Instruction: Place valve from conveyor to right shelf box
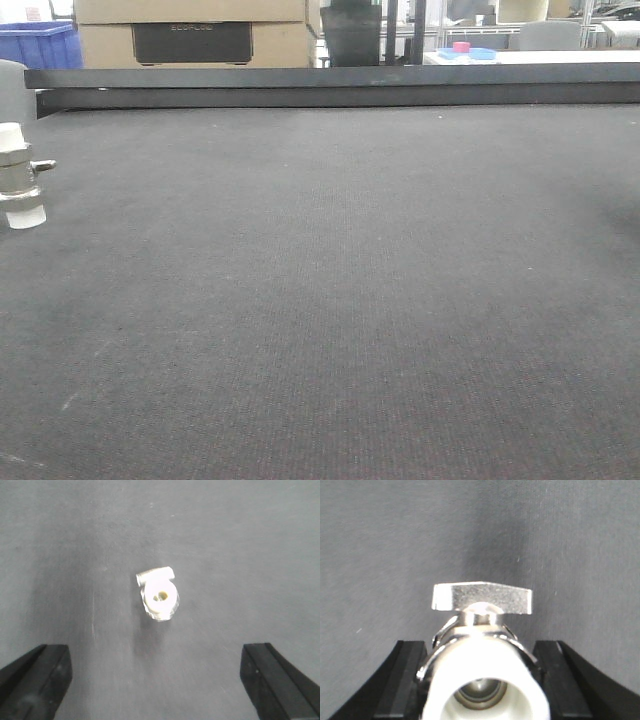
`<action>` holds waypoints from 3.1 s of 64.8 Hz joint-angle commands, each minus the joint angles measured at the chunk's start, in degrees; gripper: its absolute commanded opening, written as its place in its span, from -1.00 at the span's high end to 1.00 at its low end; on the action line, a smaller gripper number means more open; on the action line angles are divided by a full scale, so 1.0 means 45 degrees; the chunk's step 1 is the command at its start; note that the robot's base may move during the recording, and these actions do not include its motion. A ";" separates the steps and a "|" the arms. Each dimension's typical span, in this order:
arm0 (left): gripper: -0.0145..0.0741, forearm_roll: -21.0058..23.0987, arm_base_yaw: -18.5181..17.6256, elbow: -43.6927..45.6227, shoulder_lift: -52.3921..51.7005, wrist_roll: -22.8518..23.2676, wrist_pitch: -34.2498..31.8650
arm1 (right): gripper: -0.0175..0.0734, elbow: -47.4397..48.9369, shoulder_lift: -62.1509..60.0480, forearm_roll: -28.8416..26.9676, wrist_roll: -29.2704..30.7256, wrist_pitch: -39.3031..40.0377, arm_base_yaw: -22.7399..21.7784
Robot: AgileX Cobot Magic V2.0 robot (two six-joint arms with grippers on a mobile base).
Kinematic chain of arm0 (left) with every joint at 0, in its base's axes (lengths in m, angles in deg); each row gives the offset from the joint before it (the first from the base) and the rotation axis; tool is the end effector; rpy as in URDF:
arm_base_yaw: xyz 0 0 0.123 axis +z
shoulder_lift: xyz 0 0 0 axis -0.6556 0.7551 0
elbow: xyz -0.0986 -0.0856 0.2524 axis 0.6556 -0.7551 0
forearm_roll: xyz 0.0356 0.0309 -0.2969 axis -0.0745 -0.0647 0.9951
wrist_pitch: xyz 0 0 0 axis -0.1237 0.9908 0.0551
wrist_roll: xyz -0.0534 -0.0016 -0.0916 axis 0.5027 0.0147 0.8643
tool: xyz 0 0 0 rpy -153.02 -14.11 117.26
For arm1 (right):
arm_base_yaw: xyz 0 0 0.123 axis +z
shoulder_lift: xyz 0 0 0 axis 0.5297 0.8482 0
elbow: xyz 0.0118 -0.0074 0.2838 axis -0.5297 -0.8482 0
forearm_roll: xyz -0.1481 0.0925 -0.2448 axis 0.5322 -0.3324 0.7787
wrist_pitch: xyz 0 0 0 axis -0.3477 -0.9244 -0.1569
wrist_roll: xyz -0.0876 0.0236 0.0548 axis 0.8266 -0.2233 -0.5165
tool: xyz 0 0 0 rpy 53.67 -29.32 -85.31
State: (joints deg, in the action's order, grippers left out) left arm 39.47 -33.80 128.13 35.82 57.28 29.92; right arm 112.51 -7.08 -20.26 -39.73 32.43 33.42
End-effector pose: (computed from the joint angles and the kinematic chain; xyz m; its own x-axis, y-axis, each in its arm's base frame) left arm 0.3927 0.0401 0.3749 -0.8311 0.0295 -0.5553 0.0343 0.9994 0.0019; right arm 0.3300 0.0165 0.2836 -0.8666 -0.0425 -0.4972 -0.0820 0.9950 0.0577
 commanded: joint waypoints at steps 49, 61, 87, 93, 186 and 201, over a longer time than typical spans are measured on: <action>-0.64 -0.0239 -0.0631 0.0834 0.5201 -0.0189 -0.1630 | 0.96 -0.0426 -0.1720 -0.0248 0.0009 0.0313 -0.0023; -0.50 -0.0239 -0.0631 0.0834 0.5197 -0.0189 -0.1518 | 0.96 -0.0426 -0.1720 -0.0248 0.0009 0.0164 -0.0023; 0.92 -0.0215 -0.0631 0.0834 0.5092 -0.0189 -0.0666 | 0.96 -0.0426 -0.1753 -0.0248 0.0009 0.0140 -0.0023; 0.92 -0.0215 -0.0631 0.0834 0.4813 -0.0041 0.0023 | 0.96 -0.0426 -0.1753 -0.0248 0.0009 0.0140 -0.0023; 0.92 -0.0262 -0.1009 -0.7412 -0.8574 0.0026 -0.4983 | 0.96 -0.2035 -0.7295 -0.0248 0.0009 0.3376 -0.0002; 0.92 -0.0262 -0.1009 -0.7412 -0.8571 0.0026 -0.5464 | 0.96 -0.2009 -0.7295 -0.0248 0.0009 0.3258 -0.0002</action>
State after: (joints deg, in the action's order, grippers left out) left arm 37.85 -38.10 94.38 -2.14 56.92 9.30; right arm 102.45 -39.23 -21.49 -39.84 43.64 33.42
